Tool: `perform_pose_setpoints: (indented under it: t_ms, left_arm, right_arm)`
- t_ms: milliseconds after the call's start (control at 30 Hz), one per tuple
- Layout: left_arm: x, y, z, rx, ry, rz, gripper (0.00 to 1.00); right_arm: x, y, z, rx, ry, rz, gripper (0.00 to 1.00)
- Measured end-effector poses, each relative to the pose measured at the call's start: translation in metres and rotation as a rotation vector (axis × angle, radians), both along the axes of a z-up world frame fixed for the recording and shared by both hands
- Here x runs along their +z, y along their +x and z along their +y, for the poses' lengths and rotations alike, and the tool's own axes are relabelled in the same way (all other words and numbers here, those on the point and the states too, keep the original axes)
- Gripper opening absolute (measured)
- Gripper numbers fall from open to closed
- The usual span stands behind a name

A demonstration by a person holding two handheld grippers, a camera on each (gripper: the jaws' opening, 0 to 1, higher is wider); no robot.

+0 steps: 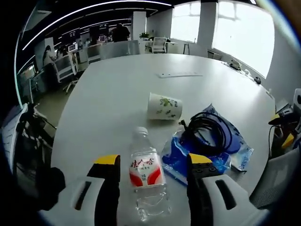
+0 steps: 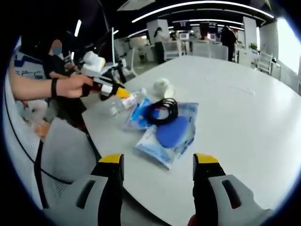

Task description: Arrange the tabletop items into an orderly group along one side of the table until the central work area is clear of visible clutter.

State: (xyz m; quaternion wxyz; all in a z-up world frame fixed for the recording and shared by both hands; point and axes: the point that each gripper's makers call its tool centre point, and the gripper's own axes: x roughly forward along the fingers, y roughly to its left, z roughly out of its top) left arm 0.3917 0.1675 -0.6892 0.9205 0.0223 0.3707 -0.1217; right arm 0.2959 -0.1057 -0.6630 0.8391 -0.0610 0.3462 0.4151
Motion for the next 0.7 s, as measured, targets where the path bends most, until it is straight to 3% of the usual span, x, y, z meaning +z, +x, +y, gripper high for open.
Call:
perform_pose_setpoints:
  t_ms: [700]
  left_arm:
    - [-0.036,0.000,0.009,0.008,0.033,0.154,0.55]
  right_arm:
    - [-0.008,0.004,0.001,0.004,0.006,0.025,0.57]
